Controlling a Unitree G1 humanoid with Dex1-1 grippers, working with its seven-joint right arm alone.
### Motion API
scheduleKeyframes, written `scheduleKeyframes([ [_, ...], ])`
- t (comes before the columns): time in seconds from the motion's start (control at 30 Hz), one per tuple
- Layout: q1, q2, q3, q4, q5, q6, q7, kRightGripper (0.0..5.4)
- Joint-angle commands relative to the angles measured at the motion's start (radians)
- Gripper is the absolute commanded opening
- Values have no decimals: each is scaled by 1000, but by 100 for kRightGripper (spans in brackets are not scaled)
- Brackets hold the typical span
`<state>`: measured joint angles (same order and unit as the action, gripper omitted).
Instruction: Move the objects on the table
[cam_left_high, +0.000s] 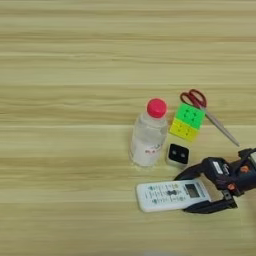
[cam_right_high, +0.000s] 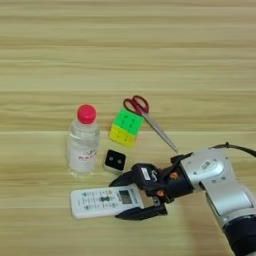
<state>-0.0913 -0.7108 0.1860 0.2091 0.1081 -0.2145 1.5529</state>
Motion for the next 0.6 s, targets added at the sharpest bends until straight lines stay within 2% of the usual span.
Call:
scheduleKeyframes([
  [0.03,-49,-26,-1,32,-39,-36,-67,290],
  [0.2,-56,-22,2,44,-30,-45,-84,290],
  [0.23,-57,-22,1,42,-27,-43,-84,319],
  [0.3,-57,-24,1,36,-18,-38,-80,344],
  [0.6,-49,-27,-10,-1,36,-12,-53,428],
])
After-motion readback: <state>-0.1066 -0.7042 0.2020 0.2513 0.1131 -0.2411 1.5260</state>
